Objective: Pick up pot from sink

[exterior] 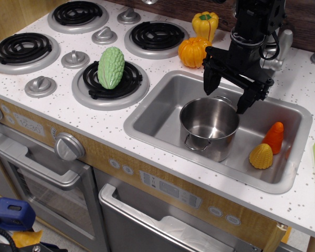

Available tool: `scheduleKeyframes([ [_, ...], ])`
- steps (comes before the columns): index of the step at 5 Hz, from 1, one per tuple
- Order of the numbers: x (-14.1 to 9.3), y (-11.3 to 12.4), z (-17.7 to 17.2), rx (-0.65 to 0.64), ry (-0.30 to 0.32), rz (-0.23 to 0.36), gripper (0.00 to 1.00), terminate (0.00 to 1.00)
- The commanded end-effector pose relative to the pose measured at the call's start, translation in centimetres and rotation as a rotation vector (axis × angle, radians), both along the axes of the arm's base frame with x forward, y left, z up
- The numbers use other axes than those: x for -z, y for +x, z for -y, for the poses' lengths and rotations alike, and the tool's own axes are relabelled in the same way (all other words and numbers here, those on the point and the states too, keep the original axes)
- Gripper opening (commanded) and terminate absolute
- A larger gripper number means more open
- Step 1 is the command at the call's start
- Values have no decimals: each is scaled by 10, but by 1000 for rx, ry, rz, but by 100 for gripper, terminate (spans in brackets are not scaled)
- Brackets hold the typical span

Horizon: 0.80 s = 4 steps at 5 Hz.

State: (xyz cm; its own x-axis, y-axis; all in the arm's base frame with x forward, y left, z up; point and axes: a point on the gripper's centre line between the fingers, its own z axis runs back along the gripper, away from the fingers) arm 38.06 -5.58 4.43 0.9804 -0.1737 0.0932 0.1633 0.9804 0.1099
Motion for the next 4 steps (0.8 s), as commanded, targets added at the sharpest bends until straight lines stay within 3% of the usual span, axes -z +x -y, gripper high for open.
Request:
scheduleKeyframes([
  [1, 0, 0, 0, 0, 0, 0, 100, 0],
  [4, -8, 7, -38, 45, -38, 30, 100, 0],
])
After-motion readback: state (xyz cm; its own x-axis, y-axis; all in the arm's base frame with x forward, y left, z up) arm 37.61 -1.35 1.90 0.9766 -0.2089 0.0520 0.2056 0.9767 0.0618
